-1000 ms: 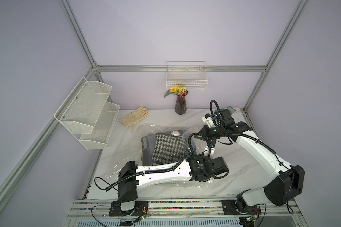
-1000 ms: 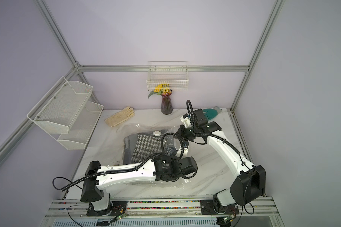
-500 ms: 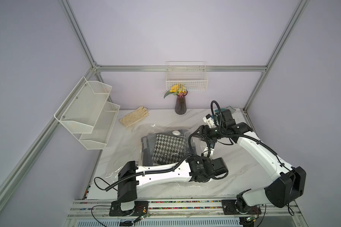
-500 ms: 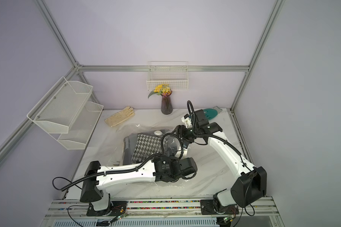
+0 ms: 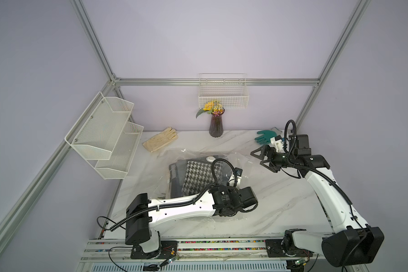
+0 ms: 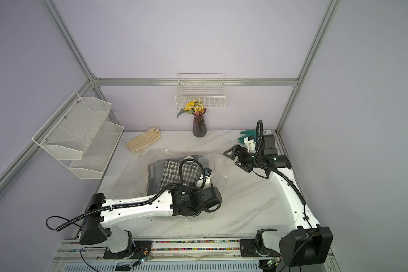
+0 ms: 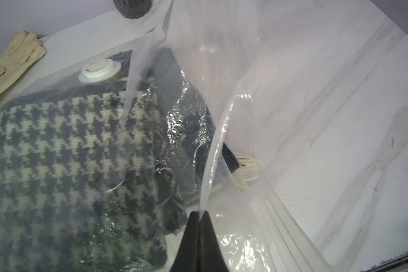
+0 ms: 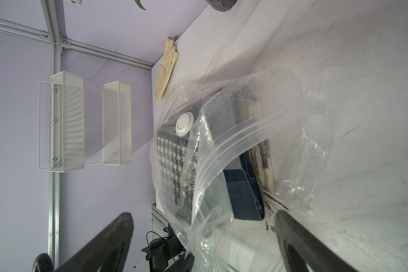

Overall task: Take the scarf out of the vacuum bag
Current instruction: Open the vacuum bag at the center of the board, then take out the scarf from the vacuum bag.

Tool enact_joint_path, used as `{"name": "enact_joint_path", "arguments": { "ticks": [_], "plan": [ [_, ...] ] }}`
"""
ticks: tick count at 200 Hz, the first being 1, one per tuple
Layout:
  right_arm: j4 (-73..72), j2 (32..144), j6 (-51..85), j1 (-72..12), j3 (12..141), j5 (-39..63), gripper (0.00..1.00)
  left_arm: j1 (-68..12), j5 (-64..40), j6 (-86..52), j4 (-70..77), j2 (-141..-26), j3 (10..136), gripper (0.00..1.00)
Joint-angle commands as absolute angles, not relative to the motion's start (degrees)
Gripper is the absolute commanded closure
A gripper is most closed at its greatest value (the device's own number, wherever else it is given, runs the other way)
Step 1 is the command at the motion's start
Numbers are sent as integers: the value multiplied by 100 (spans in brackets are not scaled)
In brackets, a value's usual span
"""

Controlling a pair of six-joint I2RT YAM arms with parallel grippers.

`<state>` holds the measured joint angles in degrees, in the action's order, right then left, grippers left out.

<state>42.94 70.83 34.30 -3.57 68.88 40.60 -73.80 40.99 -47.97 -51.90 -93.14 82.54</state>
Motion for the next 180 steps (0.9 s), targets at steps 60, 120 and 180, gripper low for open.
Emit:
{"name": "enact_joint_path", "arguments": {
  "ticks": [60, 120, 180],
  "plan": [
    [2399, 6024, 4279, -474, 5019, 5125, 13, -7008, 4571, -4660, -5089, -8419, 7707, 100],
    [1541, 5933, 4724, -1054, 4146, 4810, 26, -6975, 4312, -4449, -5098, -8574, 8298, 100],
    [959, 6264, 4987, -1514, 3914, 4523, 33, -7052, 3921, -4103, -4904, -8434, 8892, 100]
  ]
}}
